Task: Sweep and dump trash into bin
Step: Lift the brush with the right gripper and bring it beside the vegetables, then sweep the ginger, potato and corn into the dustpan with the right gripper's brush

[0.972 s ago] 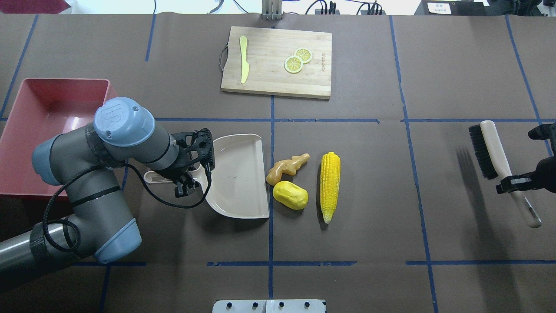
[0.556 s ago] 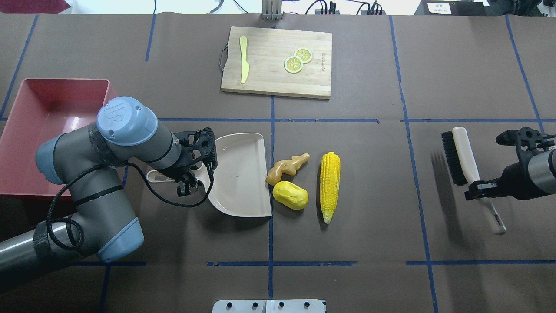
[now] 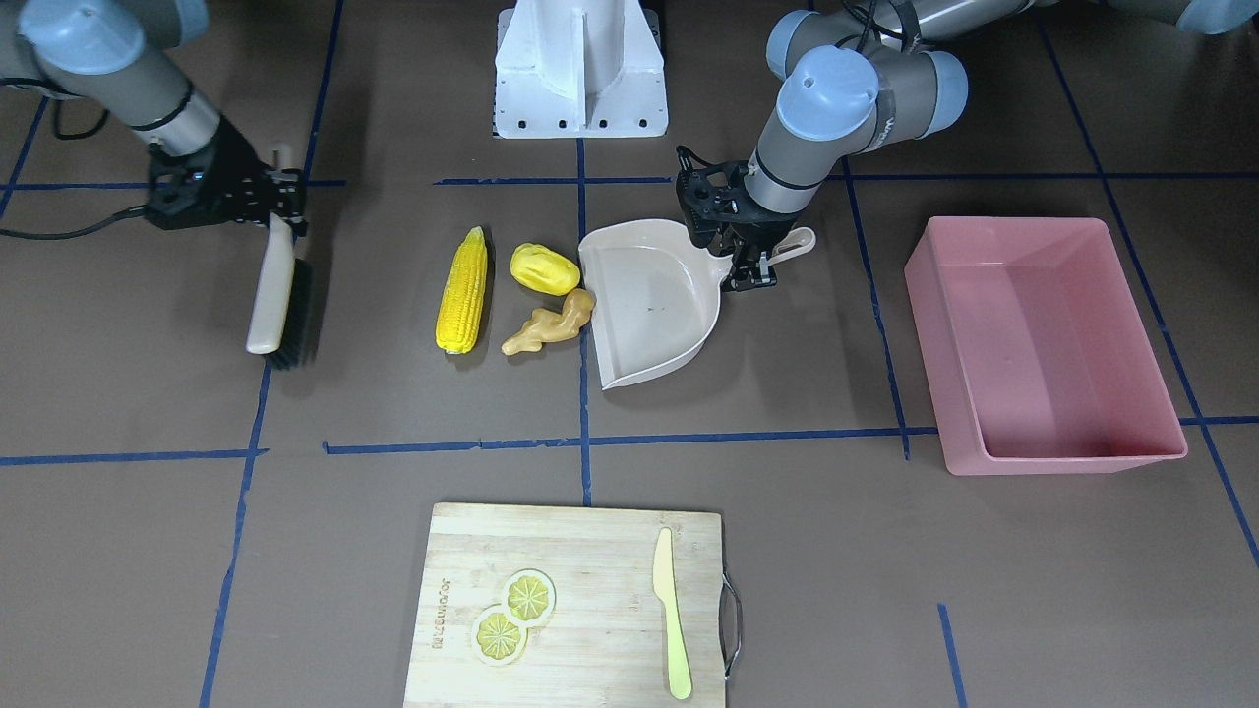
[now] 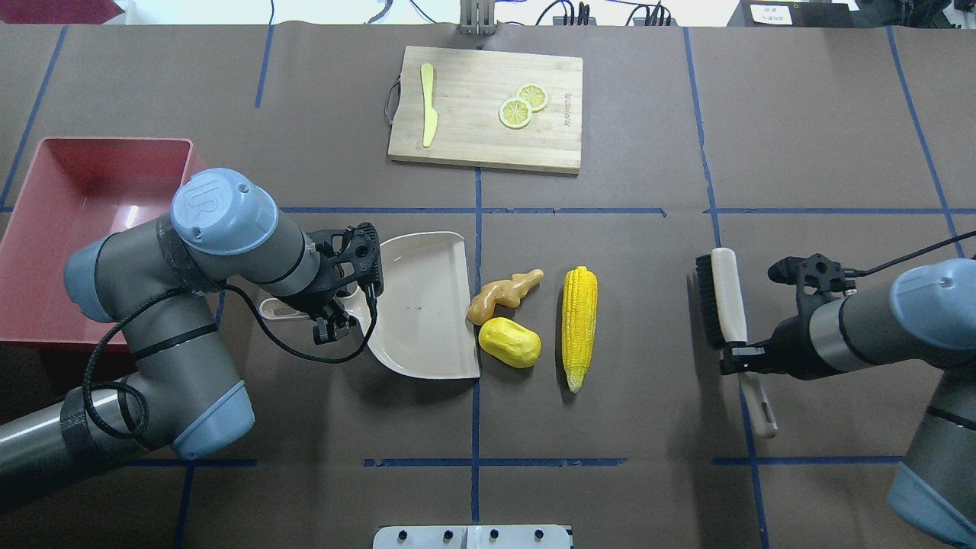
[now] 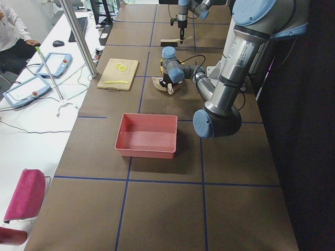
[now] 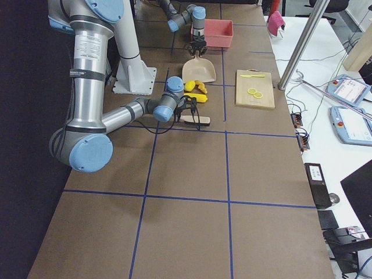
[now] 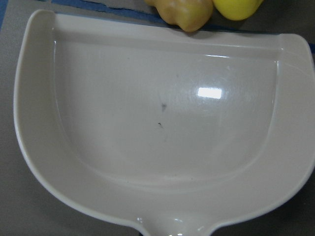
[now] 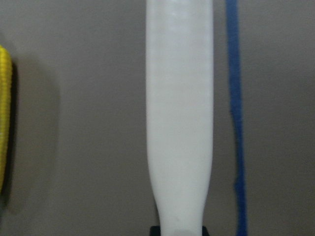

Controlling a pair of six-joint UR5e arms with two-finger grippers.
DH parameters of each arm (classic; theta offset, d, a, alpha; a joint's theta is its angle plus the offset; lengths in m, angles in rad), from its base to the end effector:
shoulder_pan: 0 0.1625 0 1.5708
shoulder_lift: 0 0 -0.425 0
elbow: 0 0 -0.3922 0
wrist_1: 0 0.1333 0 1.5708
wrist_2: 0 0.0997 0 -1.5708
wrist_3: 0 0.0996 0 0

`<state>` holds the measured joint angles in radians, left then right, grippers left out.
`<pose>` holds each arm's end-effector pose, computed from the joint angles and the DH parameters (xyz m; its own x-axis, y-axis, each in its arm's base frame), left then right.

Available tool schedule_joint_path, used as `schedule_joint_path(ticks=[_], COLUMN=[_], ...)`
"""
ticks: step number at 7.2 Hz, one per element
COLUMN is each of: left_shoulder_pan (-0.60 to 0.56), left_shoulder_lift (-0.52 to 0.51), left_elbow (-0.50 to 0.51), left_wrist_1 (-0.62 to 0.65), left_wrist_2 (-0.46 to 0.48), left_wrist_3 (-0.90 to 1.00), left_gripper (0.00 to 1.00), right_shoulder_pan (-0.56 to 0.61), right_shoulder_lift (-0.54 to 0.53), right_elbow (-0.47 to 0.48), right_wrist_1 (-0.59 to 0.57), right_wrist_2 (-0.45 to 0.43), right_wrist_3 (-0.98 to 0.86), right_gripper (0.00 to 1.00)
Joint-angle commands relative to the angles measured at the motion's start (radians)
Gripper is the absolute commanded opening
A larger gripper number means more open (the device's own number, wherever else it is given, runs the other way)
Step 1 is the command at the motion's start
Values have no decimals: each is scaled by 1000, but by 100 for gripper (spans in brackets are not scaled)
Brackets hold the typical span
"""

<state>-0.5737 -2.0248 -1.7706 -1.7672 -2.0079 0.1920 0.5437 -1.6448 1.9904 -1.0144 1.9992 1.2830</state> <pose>0.4808 -0.4192 0.2905 0.1147 0.9848 -0.1308 -0.5869 0.1734 0.7909 -0.3551 -0.3221 0.4314 0.5632 0.0387 0.8254 -0.0331 0.9992 -0.0243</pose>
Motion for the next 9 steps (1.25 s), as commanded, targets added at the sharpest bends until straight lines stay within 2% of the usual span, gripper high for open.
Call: schedule_joint_path(ticks=[1, 2, 4, 9], left_shoulder_pan=[0, 0, 0, 0], left_shoulder_lift=[0, 0, 0, 0], left_elbow=[-1, -1, -1, -1], left_wrist_1=[-1, -8, -8, -8], left_wrist_2=[0, 0, 0, 0], left_wrist_3=[-2, -2, -2, -3], left_gripper=[0, 0, 0, 0], right_shoulder_pan=[-123, -166, -200, -222], right_shoulder_lift=[180, 266, 429, 621], right_elbow=[-19, -48, -161, -287], right_wrist_1=[-128, -168, -176, -177], right_wrist_2=[-89, -114, -146, -158], right_wrist_3=[96, 132, 169, 211], right_gripper=[0, 0, 0, 0])
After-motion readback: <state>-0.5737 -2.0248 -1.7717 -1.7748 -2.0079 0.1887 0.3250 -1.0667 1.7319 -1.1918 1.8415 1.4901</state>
